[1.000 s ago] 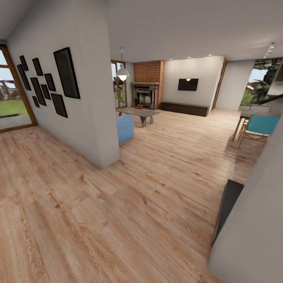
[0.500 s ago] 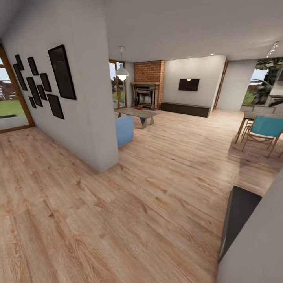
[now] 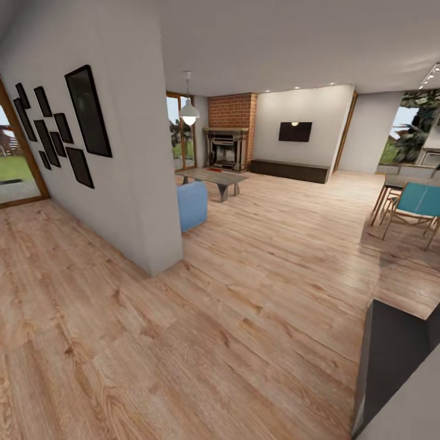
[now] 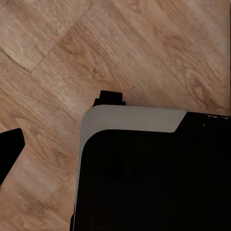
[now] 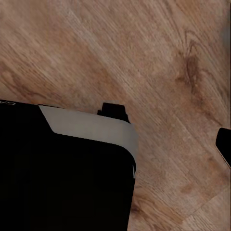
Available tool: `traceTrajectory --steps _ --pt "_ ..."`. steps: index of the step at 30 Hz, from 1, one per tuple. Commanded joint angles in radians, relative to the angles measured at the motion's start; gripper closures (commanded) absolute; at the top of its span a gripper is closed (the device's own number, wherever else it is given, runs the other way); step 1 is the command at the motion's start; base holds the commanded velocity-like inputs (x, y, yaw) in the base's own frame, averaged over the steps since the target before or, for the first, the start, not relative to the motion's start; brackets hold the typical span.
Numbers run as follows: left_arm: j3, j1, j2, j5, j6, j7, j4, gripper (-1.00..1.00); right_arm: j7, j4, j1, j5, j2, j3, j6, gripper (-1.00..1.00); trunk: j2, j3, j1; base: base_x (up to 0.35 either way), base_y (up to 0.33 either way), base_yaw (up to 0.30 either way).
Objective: Move the two storage containers from the living room to the garage. In the garage, place one container on the floor and stack the other container on top of it (either order is fine).
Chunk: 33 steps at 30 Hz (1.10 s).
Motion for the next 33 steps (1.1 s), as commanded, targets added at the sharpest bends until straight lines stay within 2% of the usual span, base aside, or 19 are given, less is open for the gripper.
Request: traceTrajectory --steps 1,13,19,33 --pt "0.0 -0.001 0.0 0.008 -0.003 0.001 0.001 -1.0 -0.001 0.003 -0.001 -0.009 0.001 0.008 -0.005 -1.0 0.0 -0.001 0.001 0.321 0.0 0.0" --pt "0.0 -0.001 0.001 0.008 -0.003 0.001 0.001 -1.0 0.008 0.004 -0.001 -0.013 0.001 0.008 -0.004 -1.0 0.0 -0.001 0.001 0.321 0.0 0.0" --pt "0.0 -0.001 0.001 0.008 -0.003 0.001 0.001 -1.0 0.011 0.003 0.04 -0.01 -0.007 0.01 -0.01 -1.0 0.0 -0.001 0.001 0.321 0.0 0.0" --pt "0.0 -0.001 0.001 0.008 -0.004 0.001 0.001 -1.0 0.012 0.003 0.047 -0.01 -0.009 0.008 -0.039 -1.0 0.0 -0.001 0.001 0.321 0.0 -0.018"
